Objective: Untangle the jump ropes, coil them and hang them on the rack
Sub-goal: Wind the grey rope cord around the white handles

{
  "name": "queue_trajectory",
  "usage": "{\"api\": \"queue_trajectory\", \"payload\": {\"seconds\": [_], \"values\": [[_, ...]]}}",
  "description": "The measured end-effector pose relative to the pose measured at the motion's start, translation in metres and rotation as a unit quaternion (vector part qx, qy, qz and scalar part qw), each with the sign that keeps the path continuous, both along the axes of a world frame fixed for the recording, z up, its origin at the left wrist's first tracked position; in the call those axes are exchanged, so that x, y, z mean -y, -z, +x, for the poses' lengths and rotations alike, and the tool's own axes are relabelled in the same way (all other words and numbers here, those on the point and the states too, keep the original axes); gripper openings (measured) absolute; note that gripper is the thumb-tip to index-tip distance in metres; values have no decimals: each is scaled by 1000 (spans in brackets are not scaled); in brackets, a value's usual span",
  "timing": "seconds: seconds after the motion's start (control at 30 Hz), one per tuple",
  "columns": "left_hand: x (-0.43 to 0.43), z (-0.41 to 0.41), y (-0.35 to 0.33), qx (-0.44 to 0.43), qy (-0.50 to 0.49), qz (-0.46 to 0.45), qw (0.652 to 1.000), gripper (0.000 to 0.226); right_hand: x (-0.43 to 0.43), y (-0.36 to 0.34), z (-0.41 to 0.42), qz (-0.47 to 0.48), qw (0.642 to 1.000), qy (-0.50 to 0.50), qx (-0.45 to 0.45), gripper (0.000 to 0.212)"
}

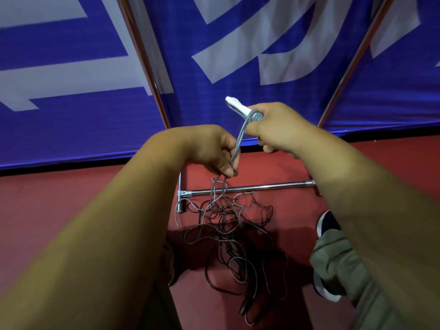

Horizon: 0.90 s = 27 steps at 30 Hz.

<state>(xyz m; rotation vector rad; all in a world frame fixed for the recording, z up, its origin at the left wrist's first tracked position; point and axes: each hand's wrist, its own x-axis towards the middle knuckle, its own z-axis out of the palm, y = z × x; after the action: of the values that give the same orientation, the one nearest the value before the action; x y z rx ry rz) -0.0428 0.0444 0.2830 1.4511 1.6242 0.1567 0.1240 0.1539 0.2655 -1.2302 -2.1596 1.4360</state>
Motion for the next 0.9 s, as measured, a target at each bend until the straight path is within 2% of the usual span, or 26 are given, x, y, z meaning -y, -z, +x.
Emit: {"api": "queue_trajectory", "payload": {"seconds": [0.1, 0.17, 0.3, 0.37, 0.43, 0.5, 0.57, 0.63, 0.73, 0.8, 0.87, 0.9], "values": [[-1, 6, -2, -42, -53, 34, 997, 19, 1, -4, 1, -19, 999, 17, -20, 32], [-2, 7, -3, -46, -116, 77, 989, 22, 1, -6, -1, -50, 995, 34, -73, 30], [-6, 4, -4, 74, -278, 105, 952, 27, 0, -12, -1, -77, 977, 86, -182, 30], [-9, 3, -4, 91, -340, 130, 927, 21, 0, -11, -2, -81, 969, 100, -209, 31], [-13, 1, -2, 7, -370, 178, 912, 9, 1, -8, -3, -90, 968, 101, -209, 35], [-16, 1, -1, -81, -378, 213, 897, 15, 5, -4, -4, -113, 966, 87, -215, 33], [-18, 0, 0, -83, -389, 216, 892, 21, 11, -5, -7, -144, 958, 71, -236, 23], [-16, 1, -2, -43, -407, 213, 887, 26, 17, -10, -8, -177, 947, 76, -258, 23], [-15, 3, -6, 26, -423, 245, 872, 33, 19, -18, -10, -231, 924, 138, -271, 48], [-17, 5, -9, 155, -418, 253, 859, 31, 18, -18, -11, -251, 912, 170, -278, 50], [-14, 6, -14, 303, -390, 224, 840, 26, 17, -18, -11, -264, 901, 189, -287, 49], [-11, 5, -18, 348, -365, 204, 839, 24, 16, -19, -11, -269, 897, 193, -291, 48]]}}
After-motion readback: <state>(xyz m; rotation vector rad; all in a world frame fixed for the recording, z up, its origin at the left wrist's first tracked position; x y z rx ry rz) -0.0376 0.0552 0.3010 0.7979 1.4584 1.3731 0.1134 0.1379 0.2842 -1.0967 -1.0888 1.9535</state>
